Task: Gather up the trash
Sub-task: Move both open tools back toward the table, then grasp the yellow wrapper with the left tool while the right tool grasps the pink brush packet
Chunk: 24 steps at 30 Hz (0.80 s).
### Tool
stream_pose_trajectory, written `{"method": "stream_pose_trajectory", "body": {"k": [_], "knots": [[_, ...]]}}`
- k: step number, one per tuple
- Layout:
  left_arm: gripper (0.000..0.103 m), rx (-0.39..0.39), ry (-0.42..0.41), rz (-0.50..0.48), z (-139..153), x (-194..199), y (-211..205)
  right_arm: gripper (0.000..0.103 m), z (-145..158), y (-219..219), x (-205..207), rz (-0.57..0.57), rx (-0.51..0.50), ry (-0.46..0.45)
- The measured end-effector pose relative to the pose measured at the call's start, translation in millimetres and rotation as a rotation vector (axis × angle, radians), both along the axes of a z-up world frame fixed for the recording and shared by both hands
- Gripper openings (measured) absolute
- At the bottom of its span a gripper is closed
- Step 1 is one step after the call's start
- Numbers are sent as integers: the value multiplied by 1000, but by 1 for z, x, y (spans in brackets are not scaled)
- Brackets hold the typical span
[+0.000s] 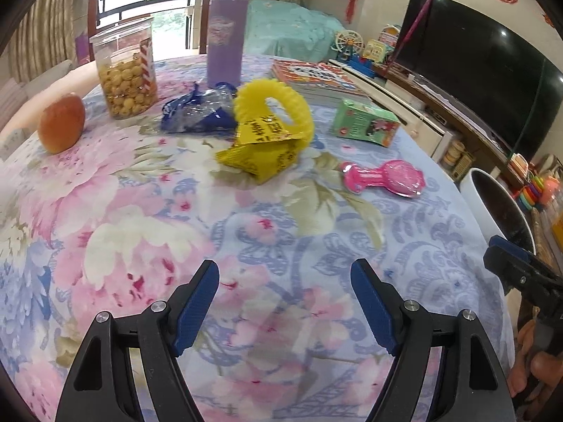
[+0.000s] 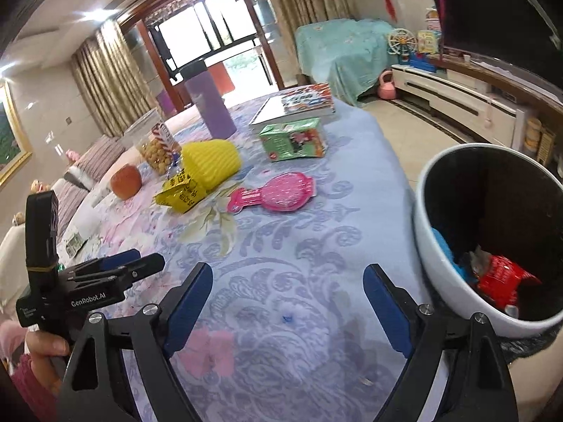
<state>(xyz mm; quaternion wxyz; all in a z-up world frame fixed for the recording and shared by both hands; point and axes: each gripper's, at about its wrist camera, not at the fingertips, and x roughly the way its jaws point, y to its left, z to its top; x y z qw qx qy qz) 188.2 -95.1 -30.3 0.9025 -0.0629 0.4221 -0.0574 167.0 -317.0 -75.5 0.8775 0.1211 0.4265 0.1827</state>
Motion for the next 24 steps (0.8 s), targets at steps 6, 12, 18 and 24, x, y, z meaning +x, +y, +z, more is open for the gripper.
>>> {"method": "stream_pose_trajectory", "body": {"k": [6, 12, 18, 24], "knots": [[77, 5, -4, 12, 2, 13, 9, 89, -3, 14, 12, 60, -38, 1], [77, 43, -12, -1, 4, 34, 13, 89, -9, 21, 34, 100, -77, -1], [77, 66, -22, -21, 4, 63, 12, 89, -12, 33, 59, 139, -101, -10], [77, 92, -33, -53, 0, 91, 9, 89, -24, 49, 93, 190, -144, 22]]}}
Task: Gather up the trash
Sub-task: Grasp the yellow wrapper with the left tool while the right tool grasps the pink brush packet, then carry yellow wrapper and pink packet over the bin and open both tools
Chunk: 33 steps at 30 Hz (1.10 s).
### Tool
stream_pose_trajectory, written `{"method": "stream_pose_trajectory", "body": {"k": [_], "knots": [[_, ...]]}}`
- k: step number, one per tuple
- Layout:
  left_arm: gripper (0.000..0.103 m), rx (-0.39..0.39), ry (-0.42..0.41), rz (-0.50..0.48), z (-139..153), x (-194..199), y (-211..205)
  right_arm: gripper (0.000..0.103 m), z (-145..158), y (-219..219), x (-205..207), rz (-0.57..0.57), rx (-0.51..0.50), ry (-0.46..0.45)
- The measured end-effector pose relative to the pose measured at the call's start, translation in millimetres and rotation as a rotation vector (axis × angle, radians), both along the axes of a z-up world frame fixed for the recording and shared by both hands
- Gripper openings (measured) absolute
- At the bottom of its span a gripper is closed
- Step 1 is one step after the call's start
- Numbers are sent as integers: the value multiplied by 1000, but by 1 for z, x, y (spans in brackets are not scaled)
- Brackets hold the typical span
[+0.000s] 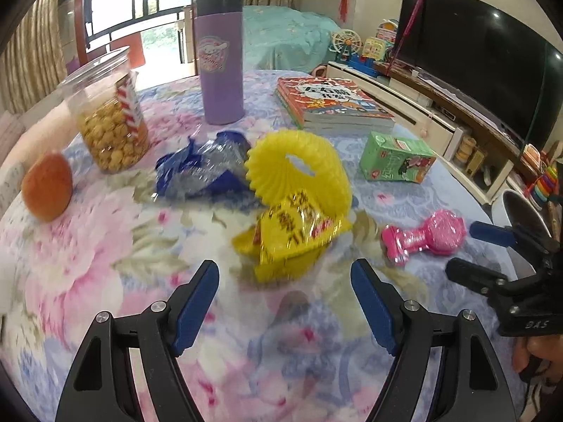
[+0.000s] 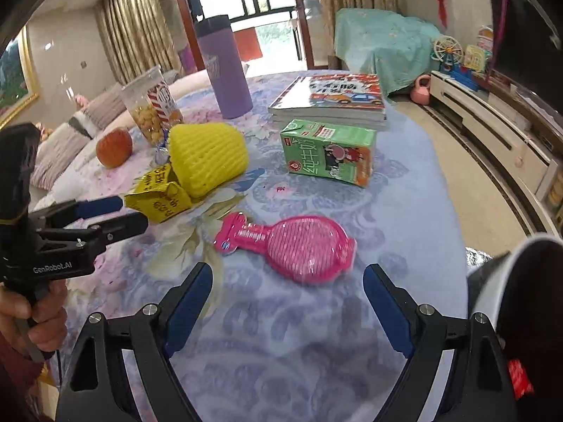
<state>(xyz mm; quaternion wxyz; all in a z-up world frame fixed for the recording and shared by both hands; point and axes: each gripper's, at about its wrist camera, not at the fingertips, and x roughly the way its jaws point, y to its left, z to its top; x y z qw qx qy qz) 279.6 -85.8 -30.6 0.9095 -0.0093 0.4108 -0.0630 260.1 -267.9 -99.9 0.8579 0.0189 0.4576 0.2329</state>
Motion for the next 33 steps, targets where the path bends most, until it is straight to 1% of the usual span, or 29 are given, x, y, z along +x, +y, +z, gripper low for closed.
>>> {"method": "stream_pose_trajectory", "body": {"k": [2, 3, 4, 5, 6, 7, 8, 9, 13, 16, 22, 33], "knots": [[77, 10, -10, -2, -2, 8, -1, 89, -4, 4, 7, 11, -20, 3], [75, 14, -13, -4, -4, 12, 0, 88, -6, 5, 10, 15, -26, 5], [71, 18, -16, -6, -5, 16, 0, 87, -9, 6, 14, 14, -37, 11], [66, 18, -14, -11, -7, 17, -1, 87, -11, 6, 16, 13, -40, 18], [50, 14, -6, -18, -10, 20, 0, 81, -12, 6, 17, 13, -37, 23], [41, 9, 8, -25, -13, 22, 0, 67, -13, 6, 18, 12, -33, 24], [39, 4, 12, -28, -15, 24, 1, 60, -13, 5, 18, 10, -39, 25], [34, 7, 11, -30, -16, 24, 1, 61, -13, 4, 18, 7, -42, 27], [31, 12, -1, -38, -15, 18, 0, 60, -10, 0, 11, 3, -15, 24], [31, -8, -3, -36, -13, 7, 3, 60, -9, -4, 1, -5, 16, 35], [31, -64, 0, -27, -5, -24, 6, 60, -1, -15, -22, -38, 55, 30], [31, -94, 1, -89, 3, -59, -20, 60, 15, -42, -60, -110, 75, 7]]}}
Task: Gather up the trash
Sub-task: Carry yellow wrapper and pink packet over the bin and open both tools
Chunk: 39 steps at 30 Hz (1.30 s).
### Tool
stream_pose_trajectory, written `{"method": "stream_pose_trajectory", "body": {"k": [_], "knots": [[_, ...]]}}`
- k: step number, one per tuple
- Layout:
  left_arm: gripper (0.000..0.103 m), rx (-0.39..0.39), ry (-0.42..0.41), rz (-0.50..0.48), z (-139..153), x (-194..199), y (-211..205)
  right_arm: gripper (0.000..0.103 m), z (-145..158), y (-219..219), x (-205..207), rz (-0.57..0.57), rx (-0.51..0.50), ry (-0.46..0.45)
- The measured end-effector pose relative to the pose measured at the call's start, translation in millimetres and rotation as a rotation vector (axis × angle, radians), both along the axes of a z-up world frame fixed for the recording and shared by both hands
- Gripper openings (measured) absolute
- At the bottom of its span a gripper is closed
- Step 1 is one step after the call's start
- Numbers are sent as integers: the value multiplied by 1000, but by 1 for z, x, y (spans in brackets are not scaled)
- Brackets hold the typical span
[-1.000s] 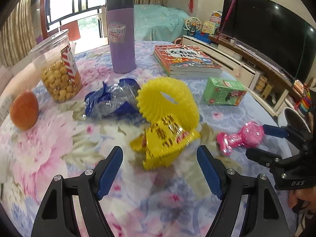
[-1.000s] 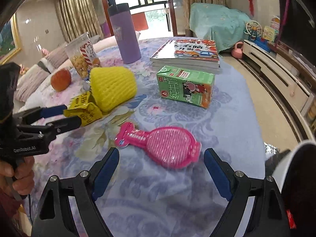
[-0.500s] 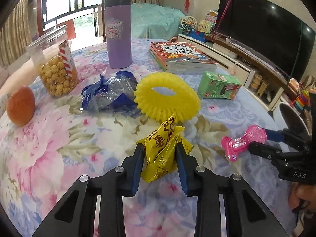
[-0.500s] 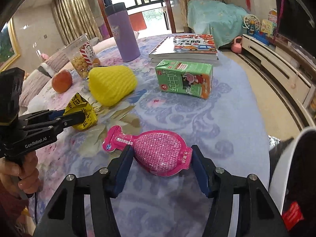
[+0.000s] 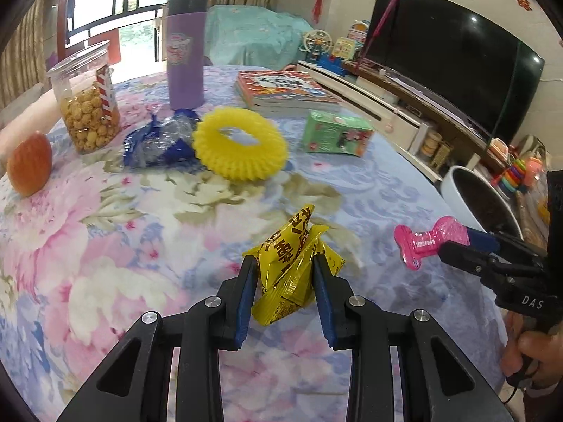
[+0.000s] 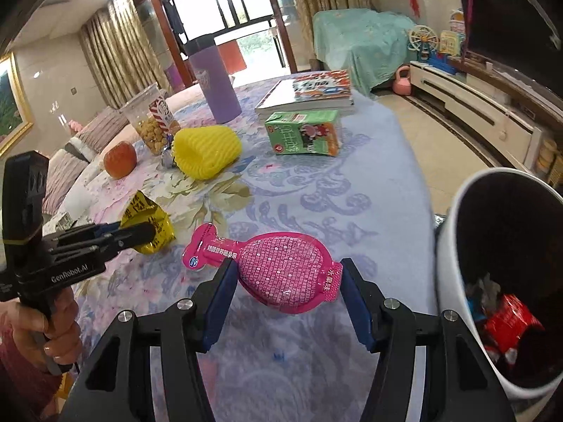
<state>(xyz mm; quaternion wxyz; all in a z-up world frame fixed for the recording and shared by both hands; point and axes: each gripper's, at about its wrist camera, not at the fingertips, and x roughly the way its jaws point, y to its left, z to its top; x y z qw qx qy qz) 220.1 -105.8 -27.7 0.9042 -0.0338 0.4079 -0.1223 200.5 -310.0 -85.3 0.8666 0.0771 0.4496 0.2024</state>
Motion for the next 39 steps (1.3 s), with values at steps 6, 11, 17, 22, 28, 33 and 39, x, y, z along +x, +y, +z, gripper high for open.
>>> {"method": "stream_pose_trajectory", "body": {"k": [6, 11, 17, 22, 28, 33, 39], "knots": [[31, -6, -1, -31, 4, -12, -16, 60, 6, -20, -15, -44, 14, -7], [31, 0, -1, -63, 6, -22, -32, 60, 11, -36, -25, -81, 18, -14], [31, 1, -9, -99, 12, -28, -50, 60, 17, -55, -36, -116, 24, -22], [31, 2, -20, -127, 18, -31, -65, 60, 24, -72, -43, -147, 27, -38], [31, 12, -29, -165, 23, -34, -84, 60, 29, -94, -50, -187, 27, -52], [31, 17, -32, -197, 26, -33, -100, 60, 30, -114, -53, -220, 33, -54], [31, 25, -40, -233, 32, -32, -120, 60, 33, -130, -56, -249, 28, -64]]}}
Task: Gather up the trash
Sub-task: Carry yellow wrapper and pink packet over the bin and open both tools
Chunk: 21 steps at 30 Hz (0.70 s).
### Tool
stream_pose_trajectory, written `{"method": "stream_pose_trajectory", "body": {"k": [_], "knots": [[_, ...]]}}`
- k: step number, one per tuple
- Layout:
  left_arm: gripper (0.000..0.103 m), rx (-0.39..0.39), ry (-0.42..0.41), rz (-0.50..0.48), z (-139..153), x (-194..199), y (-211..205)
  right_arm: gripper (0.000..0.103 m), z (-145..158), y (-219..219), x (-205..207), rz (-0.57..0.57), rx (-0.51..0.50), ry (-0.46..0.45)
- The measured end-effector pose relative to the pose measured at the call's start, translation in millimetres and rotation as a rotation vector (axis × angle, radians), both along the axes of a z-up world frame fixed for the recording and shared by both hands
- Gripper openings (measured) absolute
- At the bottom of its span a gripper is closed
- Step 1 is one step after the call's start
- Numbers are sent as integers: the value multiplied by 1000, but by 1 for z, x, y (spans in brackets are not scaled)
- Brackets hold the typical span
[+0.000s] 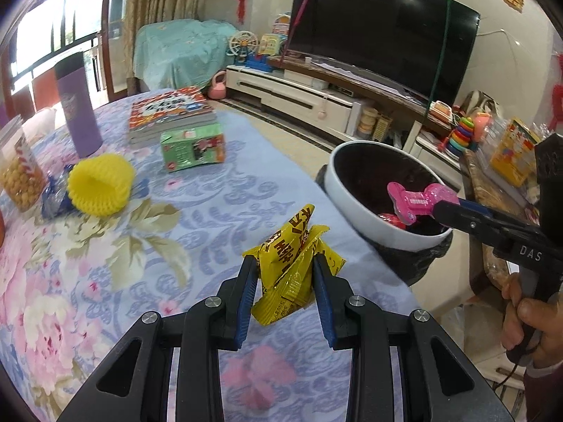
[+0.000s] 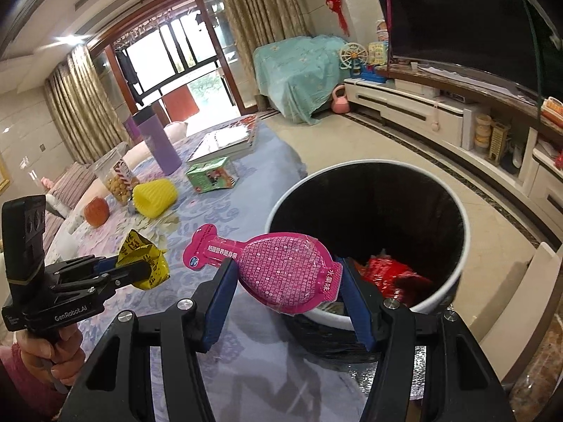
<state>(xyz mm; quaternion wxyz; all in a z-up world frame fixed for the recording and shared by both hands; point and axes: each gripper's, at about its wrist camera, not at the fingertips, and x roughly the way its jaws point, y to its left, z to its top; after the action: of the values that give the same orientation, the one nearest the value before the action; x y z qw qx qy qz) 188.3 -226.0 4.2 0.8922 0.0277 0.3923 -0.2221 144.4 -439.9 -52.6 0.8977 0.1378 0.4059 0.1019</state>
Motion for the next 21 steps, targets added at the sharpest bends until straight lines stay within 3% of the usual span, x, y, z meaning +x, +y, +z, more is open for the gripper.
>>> {"method": "stream_pose_trajectory", "body": {"k": [21], "knots": [[31, 4, -9, -92, 6, 24, -54, 60, -8, -44, -1, -85, -27, 22]]}}
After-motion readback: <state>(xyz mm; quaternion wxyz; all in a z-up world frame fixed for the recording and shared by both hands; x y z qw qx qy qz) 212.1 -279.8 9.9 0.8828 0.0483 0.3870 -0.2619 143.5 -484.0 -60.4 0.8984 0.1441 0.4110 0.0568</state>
